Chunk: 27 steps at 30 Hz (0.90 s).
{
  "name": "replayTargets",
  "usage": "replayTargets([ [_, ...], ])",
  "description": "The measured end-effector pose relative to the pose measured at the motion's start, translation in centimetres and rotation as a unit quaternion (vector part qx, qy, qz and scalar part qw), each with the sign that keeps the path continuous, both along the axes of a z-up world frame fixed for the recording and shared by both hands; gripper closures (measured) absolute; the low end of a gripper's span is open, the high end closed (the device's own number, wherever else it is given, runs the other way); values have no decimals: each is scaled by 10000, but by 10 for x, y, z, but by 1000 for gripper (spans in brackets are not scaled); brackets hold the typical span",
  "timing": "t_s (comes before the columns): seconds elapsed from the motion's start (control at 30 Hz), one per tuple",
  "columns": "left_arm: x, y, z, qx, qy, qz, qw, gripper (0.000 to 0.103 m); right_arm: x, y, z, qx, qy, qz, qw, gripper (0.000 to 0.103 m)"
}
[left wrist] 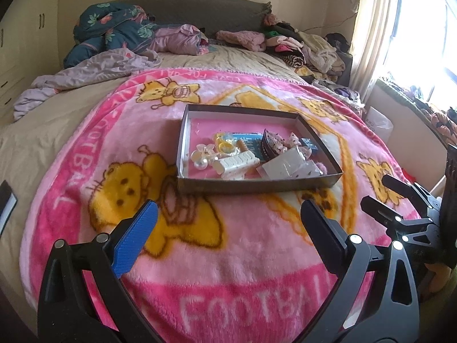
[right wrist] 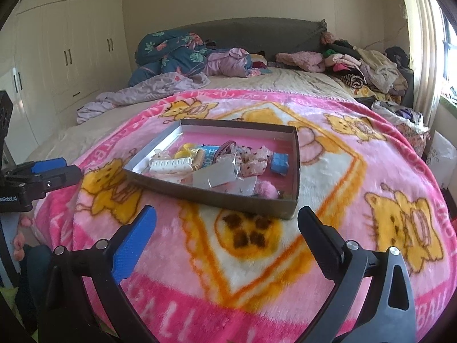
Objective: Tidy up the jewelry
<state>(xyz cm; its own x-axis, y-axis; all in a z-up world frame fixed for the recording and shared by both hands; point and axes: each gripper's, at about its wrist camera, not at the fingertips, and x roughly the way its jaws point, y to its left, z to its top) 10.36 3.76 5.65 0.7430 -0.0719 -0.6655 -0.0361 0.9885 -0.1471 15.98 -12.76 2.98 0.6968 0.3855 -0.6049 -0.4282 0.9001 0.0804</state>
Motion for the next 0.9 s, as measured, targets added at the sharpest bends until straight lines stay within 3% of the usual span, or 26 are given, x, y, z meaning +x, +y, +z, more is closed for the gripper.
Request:
replayTargets([
  [0.9,-31,-8,-42,46,227,102,9997,11,-31,-3,-33,110,305,-237,9992,6],
])
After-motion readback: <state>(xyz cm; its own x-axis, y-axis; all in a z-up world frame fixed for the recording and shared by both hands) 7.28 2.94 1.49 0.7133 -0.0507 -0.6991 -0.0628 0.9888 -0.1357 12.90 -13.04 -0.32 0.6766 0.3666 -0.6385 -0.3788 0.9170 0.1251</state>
